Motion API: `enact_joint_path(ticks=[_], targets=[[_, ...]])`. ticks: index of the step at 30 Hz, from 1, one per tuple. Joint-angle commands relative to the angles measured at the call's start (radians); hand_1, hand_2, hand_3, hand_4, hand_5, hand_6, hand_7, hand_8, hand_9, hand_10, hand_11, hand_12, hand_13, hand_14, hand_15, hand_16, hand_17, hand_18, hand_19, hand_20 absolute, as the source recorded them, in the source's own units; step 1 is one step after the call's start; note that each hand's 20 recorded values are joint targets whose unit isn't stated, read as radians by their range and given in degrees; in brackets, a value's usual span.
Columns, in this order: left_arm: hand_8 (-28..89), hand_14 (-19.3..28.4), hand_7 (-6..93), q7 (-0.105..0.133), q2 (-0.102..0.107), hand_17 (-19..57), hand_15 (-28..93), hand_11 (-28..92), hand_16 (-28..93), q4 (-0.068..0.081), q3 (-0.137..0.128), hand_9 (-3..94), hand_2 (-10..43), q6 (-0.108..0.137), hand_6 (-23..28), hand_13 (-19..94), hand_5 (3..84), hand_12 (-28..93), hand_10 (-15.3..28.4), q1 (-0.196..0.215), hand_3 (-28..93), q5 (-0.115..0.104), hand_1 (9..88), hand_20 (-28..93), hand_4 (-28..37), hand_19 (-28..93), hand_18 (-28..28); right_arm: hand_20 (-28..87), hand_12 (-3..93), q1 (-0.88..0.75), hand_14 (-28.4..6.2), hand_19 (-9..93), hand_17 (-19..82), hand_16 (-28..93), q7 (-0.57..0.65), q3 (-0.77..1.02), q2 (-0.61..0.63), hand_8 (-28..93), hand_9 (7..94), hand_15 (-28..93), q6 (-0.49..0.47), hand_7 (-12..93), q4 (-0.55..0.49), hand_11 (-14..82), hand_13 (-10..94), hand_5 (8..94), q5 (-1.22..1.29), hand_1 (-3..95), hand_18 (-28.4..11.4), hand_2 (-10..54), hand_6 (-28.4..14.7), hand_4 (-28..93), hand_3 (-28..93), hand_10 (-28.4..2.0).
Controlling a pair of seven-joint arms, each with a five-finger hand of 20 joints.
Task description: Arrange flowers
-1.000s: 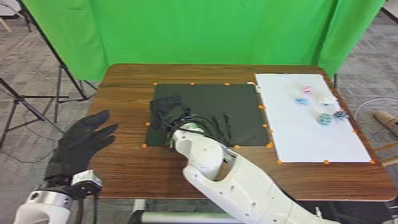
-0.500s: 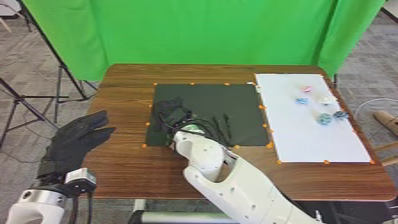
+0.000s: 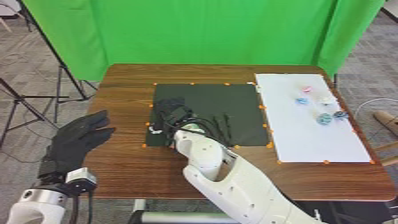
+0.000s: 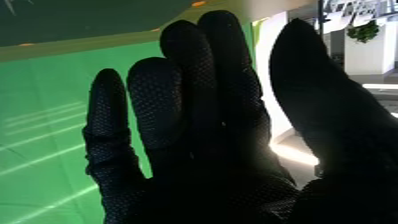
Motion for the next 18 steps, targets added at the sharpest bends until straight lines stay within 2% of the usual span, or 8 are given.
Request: enact_joint_path(ticks=[1,4,6,9,13,15,16,18], targets=[[-18,18.8,25.6,-0.012,-0.010,-6.9,50,37,-6,0.003,-0.009,41.9,7.6,-0.022,8.9,35,44.7,8,13.2,0.003,84,0.003,24.1,27,-15.5,53,22.1,27,22.4,0.004,-11.8,78,17,24,0.006,0.000,-0.011,-16,65.4,78,0.005,26,-0.005,46.1,56,70.5,-0.010,33.4,-24.8,-9.5,-2.5,-28,83,-15.0],[-17,19.5,24.2,-0.014,-0.012,-7.0,51,38,-6,0.002,-0.012,42.1,7.6,-0.022,9.6,35,45.3,8,14.1,0.007,84,0.003,24.2,27,-15.3,53,22.3,27,22.2,0.003,-11.9,78,17,24,0.005,0.001,-0.008,-16,65.3,78,0.005,26,-0.008,46.0,55,70.4,-0.013,33.4,-25.1,-9.5,-2.6,-28,83,-15.1],[-16,20.9,22.9,-0.009,-0.004,-7.0,53,38,-6,-0.005,-0.017,41.9,7.4,-0.011,10.5,34,45.6,8,15.4,0.026,84,-0.002,24.5,27,-15.1,54,22.3,27,22.1,0.006,-12.1,78,17,24,0.007,-0.003,-0.002,-16,65.2,78,0.003,26,-0.014,46.0,55,70.3,-0.010,33.0,-25.2,-9.5,-2.7,-28,83,-15.2],[-12,24.0,19.0,-0.010,-0.011,-7.3,58,39,-9,-0.015,-0.046,41.7,7.2,-0.013,13.1,32,47.5,10,19.2,0.068,83,-0.003,25.1,27,-14.3,55,22.9,27,22.0,0.031,-12.6,78,17,24,0.020,-0.025,0.026,-16,65.1,78,0.004,25,-0.041,45.7,55,70.1,0.024,32.8,-25.6,-9.5,-3.1,-28,82,-15.4],[-9,27.7,15.8,0.014,-0.010,-7.3,64,43,-11,-0.034,-0.093,42.3,6.7,0.008,15.9,31,49.5,12,23.0,0.149,80,-0.018,26.9,27,-12.9,57,23.4,27,21.9,0.094,-13.2,77,16,23,0.031,-0.076,0.107,-15,64.4,77,0.006,23,-0.105,44.7,54,69.0,0.067,31.7,-25.9,-7.2,-3.7,-28,81,-15.7],[-8,28.2,14.8,0.042,0.003,-7.3,65,43,-11,-0.039,-0.105,42.0,6.4,0.025,16.6,31,50.0,13,24.2,0.184,80,-0.035,27.7,27,-12.3,57,23.5,27,21.7,0.126,-13.9,76,15,23,0.030,-0.090,0.161,-15,63.0,77,-0.008,22,-0.148,43.7,52,67.7,0.098,31.2,-26.1,-5.8,-4.4,-28,80,-16.1],[-8,28.3,14.7,0.039,-0.007,-7.3,65,43,-12,-0.046,-0.122,41.9,6.3,0.019,16.6,31,50.2,13,24.3,0.207,80,-0.031,27.9,27,-12.2,58,23.5,27,21.7,0.136,-14.0,76,15,23,0.040,-0.097,0.190,-14,62.6,77,-0.014,22,-0.171,43.6,52,67.3,0.121,31.0,-26.1,-5.5,-4.6,-28,80,-16.2],[-7,28.3,15.1,0.071,-0.007,-7.1,63,41,-13,-0.053,-0.139,41.7,6.1,0.031,17.1,31,51.5,12,24.2,0.249,79,-0.044,28.5,27,-12.0,57,23.6,27,21.7,0.140,-14.6,76,14,22,0.038,-0.081,0.239,-14,61.2,76,-0.046,21,-0.222,43.1,51,66.1,0.145,30.4,-26.3,-4.9,-5.2,-28,80,-16.5]])
